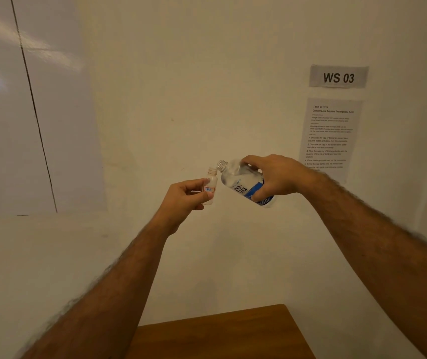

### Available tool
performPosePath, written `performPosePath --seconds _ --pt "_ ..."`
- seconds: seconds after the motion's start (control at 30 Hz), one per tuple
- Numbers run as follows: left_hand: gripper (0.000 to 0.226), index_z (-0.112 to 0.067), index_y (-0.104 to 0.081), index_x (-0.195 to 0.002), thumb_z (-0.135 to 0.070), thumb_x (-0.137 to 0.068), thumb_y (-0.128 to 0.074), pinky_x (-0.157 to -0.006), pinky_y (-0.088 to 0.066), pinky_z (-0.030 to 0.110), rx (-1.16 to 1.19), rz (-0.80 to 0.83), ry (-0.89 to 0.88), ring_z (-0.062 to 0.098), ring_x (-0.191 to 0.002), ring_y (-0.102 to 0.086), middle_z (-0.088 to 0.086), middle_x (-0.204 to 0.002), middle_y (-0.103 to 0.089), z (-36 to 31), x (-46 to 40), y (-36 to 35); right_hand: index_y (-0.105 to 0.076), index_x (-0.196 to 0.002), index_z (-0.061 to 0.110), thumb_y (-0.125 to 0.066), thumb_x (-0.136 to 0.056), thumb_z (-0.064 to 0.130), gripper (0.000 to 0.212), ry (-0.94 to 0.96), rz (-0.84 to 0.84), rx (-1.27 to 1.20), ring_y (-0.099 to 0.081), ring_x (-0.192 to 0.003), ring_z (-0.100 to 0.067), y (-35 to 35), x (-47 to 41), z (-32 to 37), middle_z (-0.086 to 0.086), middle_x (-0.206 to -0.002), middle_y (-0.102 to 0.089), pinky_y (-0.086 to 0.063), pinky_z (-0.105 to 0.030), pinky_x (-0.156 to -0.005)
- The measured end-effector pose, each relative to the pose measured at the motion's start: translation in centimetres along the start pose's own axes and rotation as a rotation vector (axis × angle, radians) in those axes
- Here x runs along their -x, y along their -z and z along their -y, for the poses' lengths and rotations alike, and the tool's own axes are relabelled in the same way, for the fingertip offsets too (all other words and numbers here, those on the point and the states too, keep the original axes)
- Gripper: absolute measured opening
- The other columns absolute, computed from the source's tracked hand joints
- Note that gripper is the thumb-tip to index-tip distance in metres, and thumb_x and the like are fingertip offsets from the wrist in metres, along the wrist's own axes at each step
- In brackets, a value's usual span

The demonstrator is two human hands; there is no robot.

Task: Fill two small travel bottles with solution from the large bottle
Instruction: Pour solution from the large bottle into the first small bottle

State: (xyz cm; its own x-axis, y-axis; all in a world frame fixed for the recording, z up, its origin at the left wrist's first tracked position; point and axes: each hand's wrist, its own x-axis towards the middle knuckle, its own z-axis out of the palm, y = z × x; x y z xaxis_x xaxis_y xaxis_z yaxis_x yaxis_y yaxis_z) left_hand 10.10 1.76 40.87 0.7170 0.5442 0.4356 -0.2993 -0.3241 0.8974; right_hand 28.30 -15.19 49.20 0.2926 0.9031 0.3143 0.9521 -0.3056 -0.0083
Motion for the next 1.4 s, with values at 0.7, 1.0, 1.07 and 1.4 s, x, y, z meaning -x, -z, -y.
performPosePath --seconds 0.7,1.0,1.07,1.4 --pt "0.030 -0.031 -0.070 -0.102 -0.007 -0.084 -0.071 -0.063 -0.052 0.018 0.040 0.010 0.002 0.003 -0.074 -0.068 -0.010 -0.088 -0.075 0.2 -0.3 -0.3 -0.035 -0.136 0.034 -0.078 -0.063 0.046 0.086 0.014 0.020 0.132 -0.059 -0.084 -0.011 1.1 -0.8 -0.6 0.010 -0.117 -0.061 -0.050 -0.027 -0.064" --pt "0.031 -0.027 -0.069 -0.108 -0.007 -0.084 -0.071 -0.064 -0.053 0.019 0.039 0.014 0.002 0.005 -0.076 -0.068 -0.005 -0.095 -0.075 0.3 -0.4 -0.4 -0.035 -0.136 0.034 -0.077 -0.064 0.046 0.084 0.019 0.020 0.176 -0.057 -0.083 -0.012 1.7 -1.0 -0.7 0.010 -0.117 -0.061 -0.044 -0.026 -0.061" --pt "0.031 -0.024 -0.069 -0.109 -0.006 -0.084 -0.070 -0.063 -0.053 0.019 0.045 0.009 0.002 0.004 -0.075 -0.068 -0.007 -0.091 -0.075 0.3 -0.5 -0.4 -0.036 -0.136 0.034 -0.077 -0.064 0.046 0.084 0.019 0.020 0.189 -0.057 -0.082 -0.012 1.8 -0.9 -0.7 0.010 -0.116 -0.061 -0.044 -0.026 -0.061" --pt "0.034 -0.021 -0.068 -0.114 -0.006 -0.084 -0.070 -0.063 -0.053 0.019 0.051 0.011 0.006 0.004 -0.075 -0.068 -0.006 -0.091 -0.076 0.5 -0.6 -0.7 -0.036 -0.134 0.035 -0.076 -0.064 0.047 0.081 0.023 0.032 0.238 -0.060 -0.084 -0.014 2.4 -0.9 -0.7 0.009 -0.113 -0.062 -0.055 -0.035 -0.069"
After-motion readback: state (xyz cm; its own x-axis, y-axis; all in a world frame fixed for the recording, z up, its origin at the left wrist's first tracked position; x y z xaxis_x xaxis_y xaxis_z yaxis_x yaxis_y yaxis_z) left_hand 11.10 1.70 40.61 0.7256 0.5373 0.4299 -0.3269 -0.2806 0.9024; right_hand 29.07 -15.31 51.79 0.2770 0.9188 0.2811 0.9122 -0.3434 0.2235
